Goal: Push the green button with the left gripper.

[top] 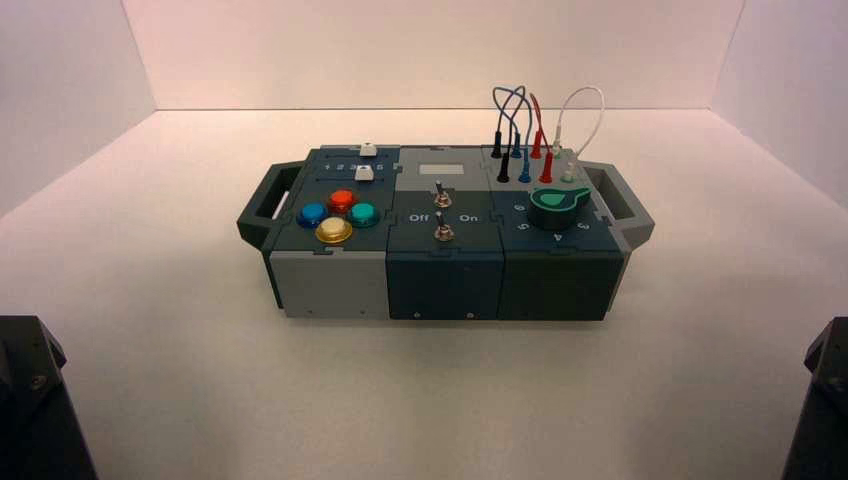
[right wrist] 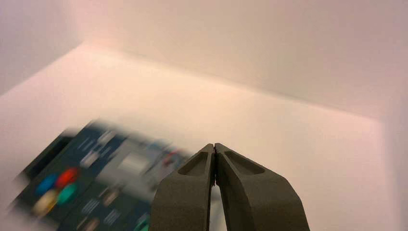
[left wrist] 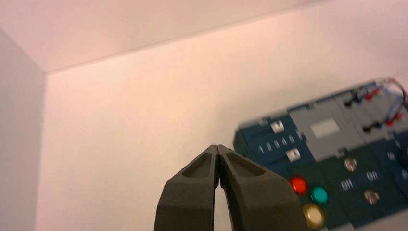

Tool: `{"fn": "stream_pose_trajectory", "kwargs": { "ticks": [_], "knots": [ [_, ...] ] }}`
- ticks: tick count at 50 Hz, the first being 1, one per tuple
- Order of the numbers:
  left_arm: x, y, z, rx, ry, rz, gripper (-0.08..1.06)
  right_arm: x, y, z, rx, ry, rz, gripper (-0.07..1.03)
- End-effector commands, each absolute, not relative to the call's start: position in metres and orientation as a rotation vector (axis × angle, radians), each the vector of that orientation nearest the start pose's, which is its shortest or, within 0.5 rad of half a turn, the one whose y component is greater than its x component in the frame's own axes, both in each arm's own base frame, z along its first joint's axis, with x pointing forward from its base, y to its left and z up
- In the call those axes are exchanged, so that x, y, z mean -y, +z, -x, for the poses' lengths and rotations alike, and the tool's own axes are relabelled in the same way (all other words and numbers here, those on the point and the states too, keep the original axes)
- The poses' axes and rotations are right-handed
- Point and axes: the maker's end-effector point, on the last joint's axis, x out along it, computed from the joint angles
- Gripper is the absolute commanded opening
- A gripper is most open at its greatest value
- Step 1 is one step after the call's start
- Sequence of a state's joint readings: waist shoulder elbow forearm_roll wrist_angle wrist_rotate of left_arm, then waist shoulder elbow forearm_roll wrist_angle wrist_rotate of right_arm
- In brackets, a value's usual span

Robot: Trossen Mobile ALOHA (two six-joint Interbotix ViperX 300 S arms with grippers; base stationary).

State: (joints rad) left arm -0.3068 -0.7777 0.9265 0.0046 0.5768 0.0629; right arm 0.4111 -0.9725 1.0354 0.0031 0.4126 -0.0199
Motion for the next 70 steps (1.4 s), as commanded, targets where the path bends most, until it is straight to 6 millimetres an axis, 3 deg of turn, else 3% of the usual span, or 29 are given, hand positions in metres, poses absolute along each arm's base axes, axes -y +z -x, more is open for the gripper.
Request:
{"fn": "stream_pose_trajectory", "kwargs": {
  "ticks": [1, 8, 14, 22, 31, 35, 36, 39, 52, 70],
  "knots": [
    [0.086, 0.230, -0.254, -0.702, -0.339, -0.192, -0.03, -0.121, 0.248, -0.220, -0.485, 0.496, 0.138, -0.02],
    [0.096, 0.222, -0.252, -0.760, -0.373, -0.217, -0.03, -0.146, 0.233, -0.212, -0.544, 0.593, 0.185, -0.02],
    [0.106, 0.219, -0.252, -0.812, -0.407, -0.247, -0.03, -0.155, 0.223, -0.214, -0.587, 0.612, 0.205, -0.02],
    [0.123, 0.215, -0.251, -0.874, -0.465, -0.293, -0.03, -0.157, 0.218, -0.216, -0.616, 0.610, 0.213, -0.02],
    [0.156, 0.195, -0.247, -0.985, -0.558, -0.378, -0.03, -0.157, 0.217, -0.217, -0.621, 0.610, 0.214, -0.02],
    [0.161, 0.191, -0.246, -0.997, -0.571, -0.388, -0.03, -0.157, 0.216, -0.217, -0.623, 0.611, 0.216, -0.02],
    [0.173, 0.181, -0.246, -1.027, -0.598, -0.414, -0.03, -0.157, 0.215, -0.217, -0.626, 0.610, 0.216, -0.02],
    [0.184, 0.168, -0.244, -1.066, -0.622, -0.441, -0.03, -0.157, 0.215, -0.217, -0.628, 0.611, 0.217, -0.02],
    [0.204, 0.131, -0.247, -1.164, -0.649, -0.488, -0.03, -0.158, 0.210, -0.218, -0.647, 0.610, 0.223, -0.02],
    [0.217, 0.112, -0.248, -1.206, -0.664, -0.496, -0.03, -0.158, 0.207, -0.218, -0.662, 0.608, 0.224, -0.02]
  ]
}}
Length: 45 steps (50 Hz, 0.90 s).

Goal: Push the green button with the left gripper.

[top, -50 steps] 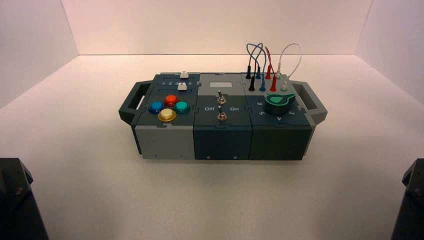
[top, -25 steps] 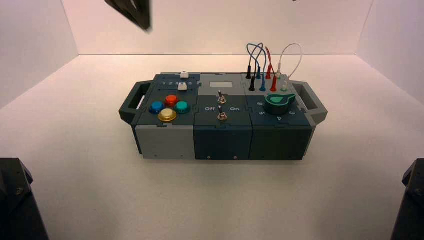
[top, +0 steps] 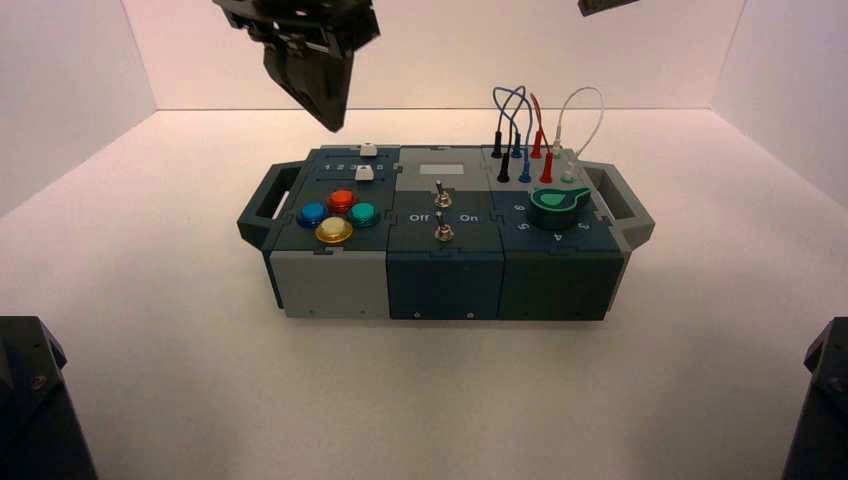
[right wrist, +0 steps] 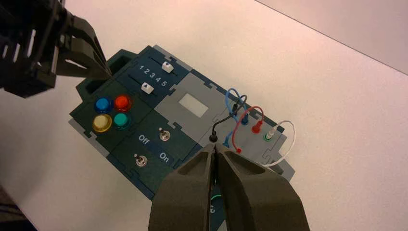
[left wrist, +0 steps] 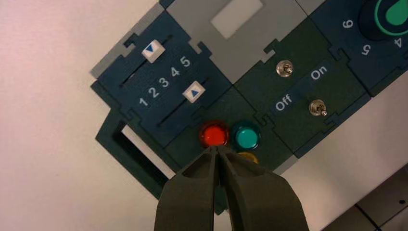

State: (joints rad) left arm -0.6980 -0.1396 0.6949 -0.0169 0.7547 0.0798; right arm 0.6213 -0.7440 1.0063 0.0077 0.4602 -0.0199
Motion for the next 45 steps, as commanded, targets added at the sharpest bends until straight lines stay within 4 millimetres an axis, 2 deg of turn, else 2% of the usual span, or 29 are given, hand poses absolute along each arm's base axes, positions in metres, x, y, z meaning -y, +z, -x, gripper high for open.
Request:
{"fn": "stream_pose_trajectory", "kwargs": {
  "ticks": [1, 18, 45],
  "knots": [
    [0.218, 0.110, -0.247, -1.211, -0.666, -0.497, -0.03, -0.158, 0.207, -0.218, -0.665, 0.608, 0.225, -0.02],
    [0.231, 0.089, -0.234, -1.252, -0.706, -0.539, -0.03, -0.160, 0.205, -0.220, -0.673, 0.608, 0.228, -0.02],
    [0.232, 0.060, -0.227, -1.331, -0.706, -0.581, -0.03, -0.160, 0.203, -0.220, -0.681, 0.608, 0.231, -0.02]
  ]
}}
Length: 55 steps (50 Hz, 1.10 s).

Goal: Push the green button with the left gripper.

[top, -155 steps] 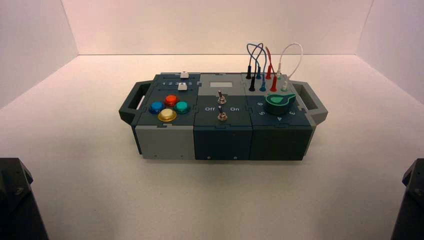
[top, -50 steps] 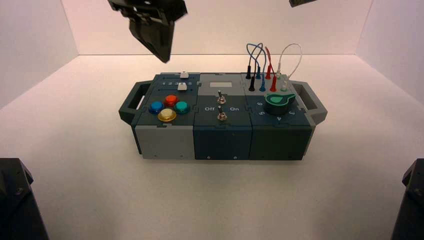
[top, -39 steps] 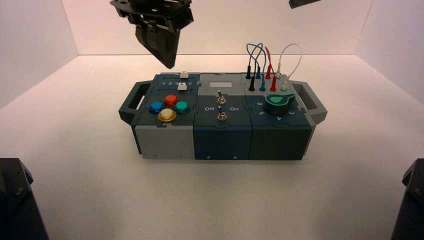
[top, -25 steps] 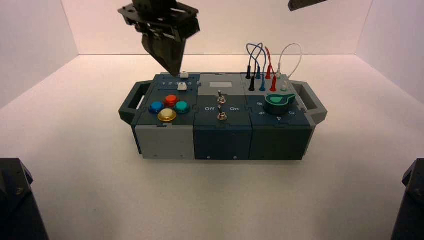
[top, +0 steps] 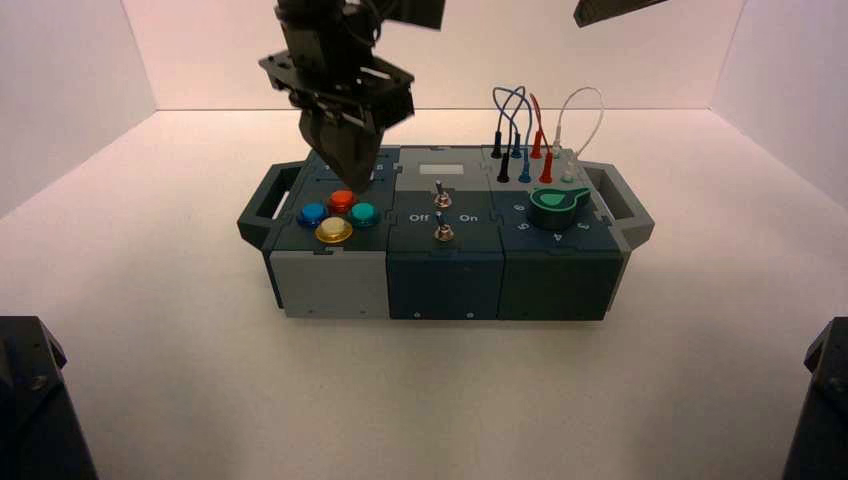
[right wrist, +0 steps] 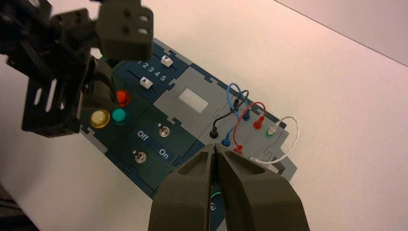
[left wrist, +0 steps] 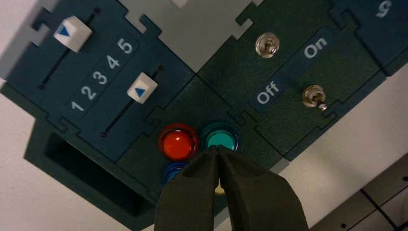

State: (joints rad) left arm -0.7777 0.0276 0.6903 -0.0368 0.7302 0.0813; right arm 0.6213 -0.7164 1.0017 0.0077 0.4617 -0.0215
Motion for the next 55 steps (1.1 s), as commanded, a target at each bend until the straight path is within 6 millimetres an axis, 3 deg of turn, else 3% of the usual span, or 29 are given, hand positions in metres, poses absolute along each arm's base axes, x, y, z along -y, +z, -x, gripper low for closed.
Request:
{"fn": "stream_pose_trajectory", "kwargs": {
  "ticks": [1, 26, 55],
  "knots": [
    [0.232, 0.059, -0.227, -1.332, -0.705, -0.582, -0.03, -0.160, 0.203, -0.221, -0.681, 0.606, 0.230, -0.02],
    [0.228, 0.037, -0.221, -1.414, -0.694, -0.617, -0.03, -0.160, 0.205, -0.220, -0.676, 0.608, 0.229, -0.02],
    [0.228, 0.040, -0.220, -1.410, -0.696, -0.616, -0.03, -0.159, 0.207, -0.219, -0.668, 0.607, 0.226, -0.02]
  ]
}}
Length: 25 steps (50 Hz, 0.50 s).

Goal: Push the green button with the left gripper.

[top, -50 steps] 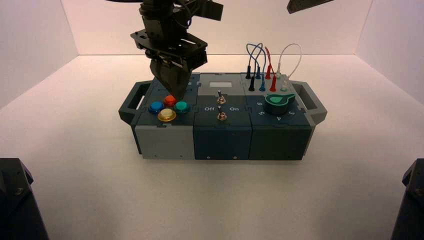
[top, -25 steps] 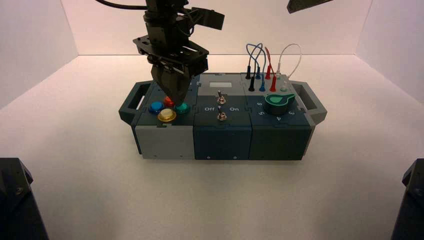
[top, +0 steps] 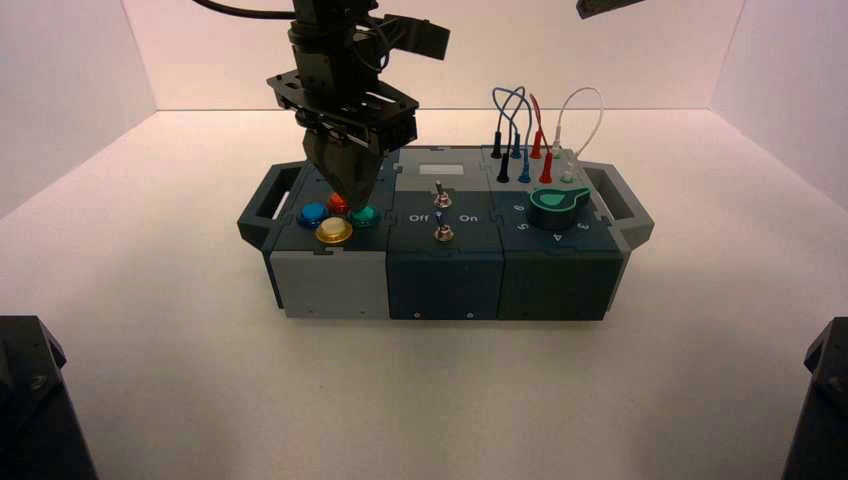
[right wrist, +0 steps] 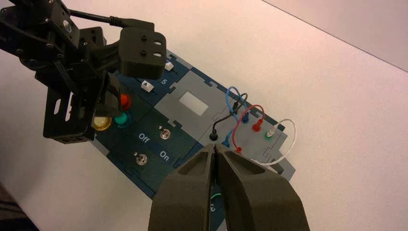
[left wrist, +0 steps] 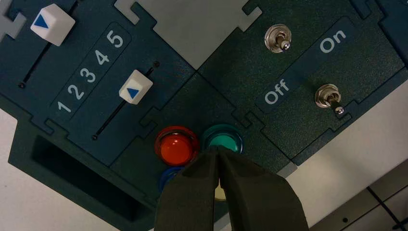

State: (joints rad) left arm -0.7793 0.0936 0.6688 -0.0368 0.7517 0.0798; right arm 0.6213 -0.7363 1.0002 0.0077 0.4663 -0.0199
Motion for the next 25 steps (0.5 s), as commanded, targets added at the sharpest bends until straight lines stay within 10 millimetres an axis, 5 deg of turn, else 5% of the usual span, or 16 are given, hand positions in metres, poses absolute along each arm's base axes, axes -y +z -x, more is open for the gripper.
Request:
{"fn": "stream_pose_trajectory", "kwargs": {
  "ticks": [1, 25],
  "knots": [
    [0.228, 0.041, -0.221, -1.407, -0.695, -0.614, -0.03, -0.159, 0.208, -0.218, -0.666, 0.609, 0.226, -0.02],
    [0.235, 0.102, -0.230, -1.226, -0.726, -0.561, -0.03, -0.159, 0.210, -0.218, -0.658, 0.609, 0.220, -0.02]
  ]
}}
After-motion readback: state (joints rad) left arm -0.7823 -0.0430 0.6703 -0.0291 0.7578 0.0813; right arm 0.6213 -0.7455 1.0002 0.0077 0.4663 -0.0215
